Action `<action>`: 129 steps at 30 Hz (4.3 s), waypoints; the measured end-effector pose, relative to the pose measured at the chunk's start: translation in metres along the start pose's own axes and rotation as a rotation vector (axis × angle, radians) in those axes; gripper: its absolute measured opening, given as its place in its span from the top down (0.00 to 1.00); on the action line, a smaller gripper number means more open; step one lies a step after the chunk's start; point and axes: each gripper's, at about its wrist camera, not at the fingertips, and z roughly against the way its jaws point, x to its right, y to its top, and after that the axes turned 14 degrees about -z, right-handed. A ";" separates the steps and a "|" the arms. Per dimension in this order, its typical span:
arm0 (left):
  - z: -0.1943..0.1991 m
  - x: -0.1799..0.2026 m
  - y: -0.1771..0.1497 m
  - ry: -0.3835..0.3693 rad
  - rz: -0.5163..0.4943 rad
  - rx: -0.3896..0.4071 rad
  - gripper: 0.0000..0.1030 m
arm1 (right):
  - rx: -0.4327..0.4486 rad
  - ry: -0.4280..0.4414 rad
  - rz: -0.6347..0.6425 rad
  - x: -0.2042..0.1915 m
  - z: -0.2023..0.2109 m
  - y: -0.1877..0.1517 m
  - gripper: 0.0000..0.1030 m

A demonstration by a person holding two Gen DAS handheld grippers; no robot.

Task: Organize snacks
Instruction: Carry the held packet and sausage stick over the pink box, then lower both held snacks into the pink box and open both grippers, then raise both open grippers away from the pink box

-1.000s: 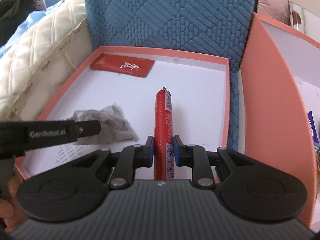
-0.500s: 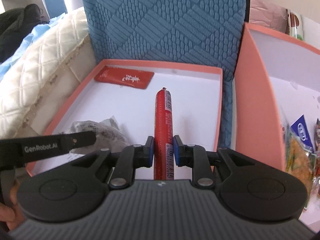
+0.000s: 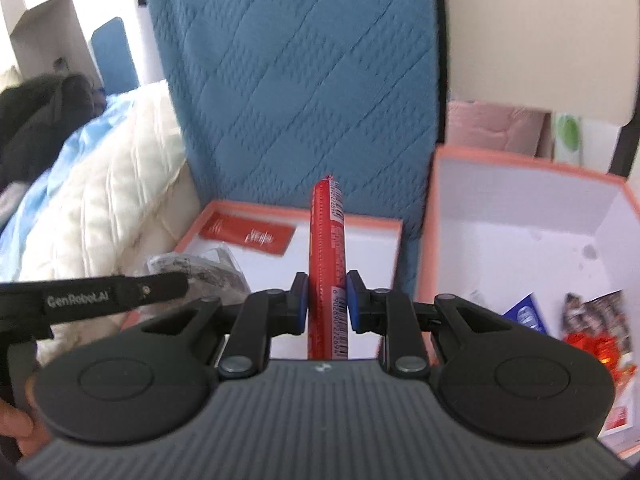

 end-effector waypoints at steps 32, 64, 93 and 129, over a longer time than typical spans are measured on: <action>-0.058 0.182 -0.009 -0.188 -0.242 -0.140 0.59 | 0.015 -0.258 -0.259 0.181 0.041 -0.020 0.76; 0.169 0.175 -0.029 -0.112 -0.337 0.062 0.24 | 0.299 -0.174 -0.249 0.101 0.243 -0.057 0.35; 0.266 0.171 -0.081 -0.087 -0.355 0.152 0.24 | 0.343 -0.177 -0.168 0.056 0.310 -0.123 0.35; 0.268 0.162 -0.082 0.021 -0.311 0.113 0.00 | 0.327 -0.219 -0.165 0.054 0.306 -0.129 0.00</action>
